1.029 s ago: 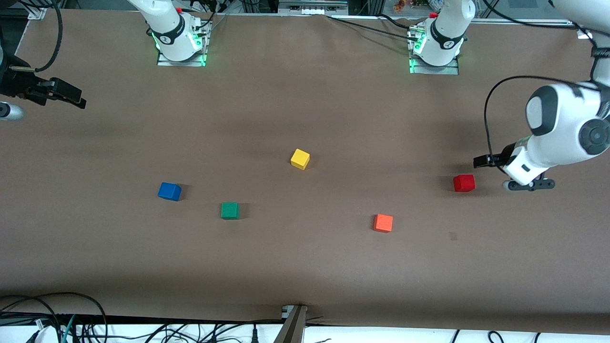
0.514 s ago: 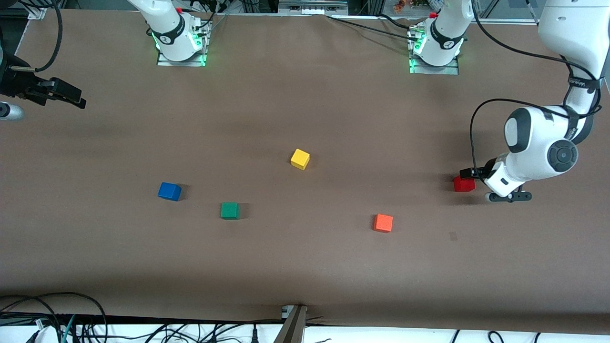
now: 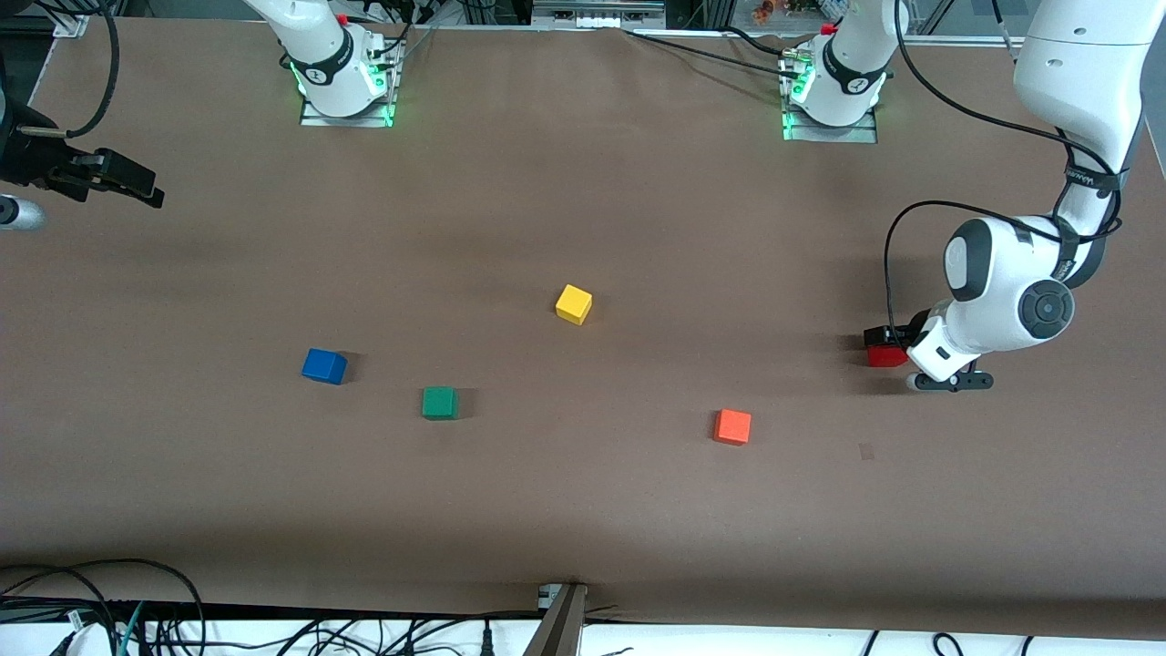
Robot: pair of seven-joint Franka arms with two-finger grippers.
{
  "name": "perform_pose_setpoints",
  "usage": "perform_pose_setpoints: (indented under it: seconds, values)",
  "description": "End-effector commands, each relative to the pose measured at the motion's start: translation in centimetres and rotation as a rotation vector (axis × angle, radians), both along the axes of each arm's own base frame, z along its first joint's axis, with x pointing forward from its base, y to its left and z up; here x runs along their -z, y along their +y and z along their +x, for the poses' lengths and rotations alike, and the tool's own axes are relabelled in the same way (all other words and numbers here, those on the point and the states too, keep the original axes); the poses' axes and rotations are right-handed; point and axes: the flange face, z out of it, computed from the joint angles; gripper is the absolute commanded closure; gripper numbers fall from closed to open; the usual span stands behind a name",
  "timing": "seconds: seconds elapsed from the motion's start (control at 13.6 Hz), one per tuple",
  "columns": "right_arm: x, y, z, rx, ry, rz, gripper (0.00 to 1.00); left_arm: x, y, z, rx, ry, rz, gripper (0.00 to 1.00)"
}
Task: Pass red block to right arm, stack on blue
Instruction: 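Lower the open left gripper over the red cube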
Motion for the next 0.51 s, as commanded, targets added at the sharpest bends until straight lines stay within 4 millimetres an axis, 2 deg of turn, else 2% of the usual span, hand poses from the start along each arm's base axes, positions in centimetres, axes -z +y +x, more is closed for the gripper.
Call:
perform_pose_setpoints:
  seconds: [0.0, 0.15, 0.29, 0.44]
  values:
    - [-0.46, -0.25, -0.2, 0.005, 0.003, -0.006, 0.0, 0.25, 0.05, 0.45, 0.026, -0.009, 0.012, 0.0]
    - [-0.53, -0.25, -0.26, 0.005, 0.003, -0.006, 0.0, 0.17, 0.06, 0.6, 0.027, -0.012, 0.012, 0.02]
    - [-0.53, -0.27, -0.26, 0.005, 0.003, -0.008, 0.0, 0.11, 0.07, 0.66, 0.03, -0.014, 0.011, 0.2]
    - [-0.45, -0.35, -0.29, 0.007, 0.006, -0.007, 0.0, 0.28, 0.09, 0.69, 0.034, -0.011, 0.015, 0.27]
